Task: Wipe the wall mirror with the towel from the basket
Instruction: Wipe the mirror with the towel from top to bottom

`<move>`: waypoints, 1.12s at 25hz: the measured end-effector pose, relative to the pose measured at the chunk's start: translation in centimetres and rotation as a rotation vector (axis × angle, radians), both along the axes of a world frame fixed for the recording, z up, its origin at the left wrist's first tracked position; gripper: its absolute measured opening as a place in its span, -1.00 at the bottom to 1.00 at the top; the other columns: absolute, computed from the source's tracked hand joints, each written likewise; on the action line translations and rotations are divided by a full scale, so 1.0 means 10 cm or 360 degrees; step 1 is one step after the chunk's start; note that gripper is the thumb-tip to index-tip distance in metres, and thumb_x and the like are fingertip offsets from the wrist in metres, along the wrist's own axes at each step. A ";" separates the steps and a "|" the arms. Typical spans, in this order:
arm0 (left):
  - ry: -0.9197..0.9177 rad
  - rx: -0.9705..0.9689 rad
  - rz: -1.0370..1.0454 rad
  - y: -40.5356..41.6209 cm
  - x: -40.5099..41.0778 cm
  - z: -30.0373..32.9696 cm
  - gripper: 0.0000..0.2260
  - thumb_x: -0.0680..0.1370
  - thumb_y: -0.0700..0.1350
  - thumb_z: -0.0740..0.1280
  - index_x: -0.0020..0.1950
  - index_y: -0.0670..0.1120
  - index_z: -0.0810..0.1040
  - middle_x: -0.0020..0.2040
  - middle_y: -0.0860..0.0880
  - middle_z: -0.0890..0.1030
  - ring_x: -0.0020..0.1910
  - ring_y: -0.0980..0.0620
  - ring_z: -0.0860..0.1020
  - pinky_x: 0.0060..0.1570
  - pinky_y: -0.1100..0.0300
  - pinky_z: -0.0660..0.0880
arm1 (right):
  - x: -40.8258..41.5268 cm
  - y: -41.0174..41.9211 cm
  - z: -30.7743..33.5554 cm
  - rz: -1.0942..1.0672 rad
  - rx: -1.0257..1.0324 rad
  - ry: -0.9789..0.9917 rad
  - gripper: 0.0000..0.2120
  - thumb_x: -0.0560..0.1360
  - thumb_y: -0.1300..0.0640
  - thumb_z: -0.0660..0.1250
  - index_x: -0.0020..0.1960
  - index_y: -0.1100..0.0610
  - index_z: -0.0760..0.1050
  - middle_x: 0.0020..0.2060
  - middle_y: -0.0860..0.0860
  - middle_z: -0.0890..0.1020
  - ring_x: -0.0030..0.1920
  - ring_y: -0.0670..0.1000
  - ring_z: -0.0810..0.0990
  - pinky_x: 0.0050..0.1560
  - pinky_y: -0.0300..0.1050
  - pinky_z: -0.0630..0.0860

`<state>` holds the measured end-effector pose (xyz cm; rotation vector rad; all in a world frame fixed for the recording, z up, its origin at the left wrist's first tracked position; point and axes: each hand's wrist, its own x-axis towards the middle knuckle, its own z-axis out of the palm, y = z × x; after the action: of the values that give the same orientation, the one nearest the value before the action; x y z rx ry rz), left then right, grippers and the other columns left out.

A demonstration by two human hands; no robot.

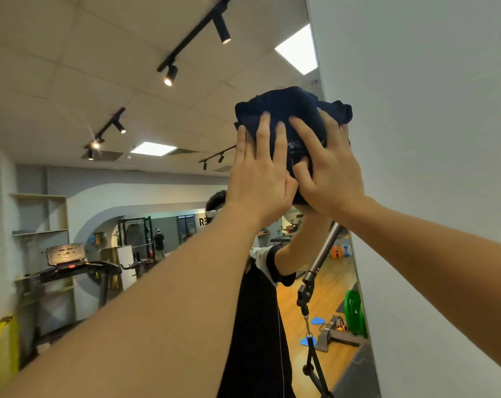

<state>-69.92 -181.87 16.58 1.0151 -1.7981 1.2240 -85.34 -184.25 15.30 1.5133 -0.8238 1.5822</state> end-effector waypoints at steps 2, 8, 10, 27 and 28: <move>-0.0048 -0.0012 0.0025 0.02 0.13 -0.04 -0.28 0.57 0.12 -0.11 0.66 -0.22 -0.04 0.65 -0.31 -0.07 0.65 -0.28 -0.05 0.62 -0.18 -0.18 | 0.13 0.05 -0.07 -0.0008 0.0030 -0.0022 -0.42 0.57 0.05 0.21 0.59 -0.03 0.29 0.57 0.14 0.28 0.53 0.24 0.26 0.50 0.38 0.27; -0.0095 -0.0020 0.0109 0.11 0.81 -0.17 -0.30 0.59 0.10 -0.05 0.66 -0.21 -0.02 0.65 -0.32 -0.04 0.62 -0.32 0.09 0.62 -0.18 -0.10 | 0.76 0.15 -0.21 0.0028 0.0086 0.0022 -0.39 0.56 0.04 0.21 0.61 -0.02 0.27 0.59 0.17 0.24 0.56 0.31 0.22 0.56 0.39 0.12; -0.0084 0.0000 0.0122 0.14 1.05 -0.20 -0.31 0.59 0.11 -0.05 0.66 -0.20 -0.03 0.65 -0.31 -0.06 0.61 -0.33 0.10 0.62 -0.18 -0.11 | 1.02 0.17 -0.25 0.0016 0.0107 0.0015 -0.38 0.56 0.02 0.20 0.62 -0.03 0.25 0.60 0.18 0.22 0.57 0.34 0.20 0.56 0.39 0.13; -0.0074 -0.0014 0.0241 0.30 3.31 -0.28 -0.32 0.64 0.11 -0.02 0.68 -0.19 -0.09 0.66 -0.27 -0.13 0.64 -0.28 0.05 0.63 -0.12 -0.18 | 3.24 0.35 -0.26 -0.0065 0.0183 0.0090 -0.35 0.54 -0.03 0.14 0.63 0.00 0.24 0.60 0.25 0.21 0.56 0.44 0.16 0.60 0.36 0.05; -0.0077 -0.0014 0.0244 0.31 3.44 -0.29 -0.32 0.64 0.11 -0.03 0.68 -0.18 -0.10 0.66 -0.27 -0.14 0.64 -0.27 0.03 0.63 -0.12 -0.18 | 3.36 0.36 -0.27 -0.0072 0.0190 0.0094 -0.35 0.54 -0.03 0.14 0.63 0.00 0.24 0.61 0.25 0.21 0.56 0.44 0.16 0.60 0.36 0.05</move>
<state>-35.54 -178.77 13.69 1.1446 -1.7768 1.3582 -51.73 -180.63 12.61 1.6064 -0.9271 1.4709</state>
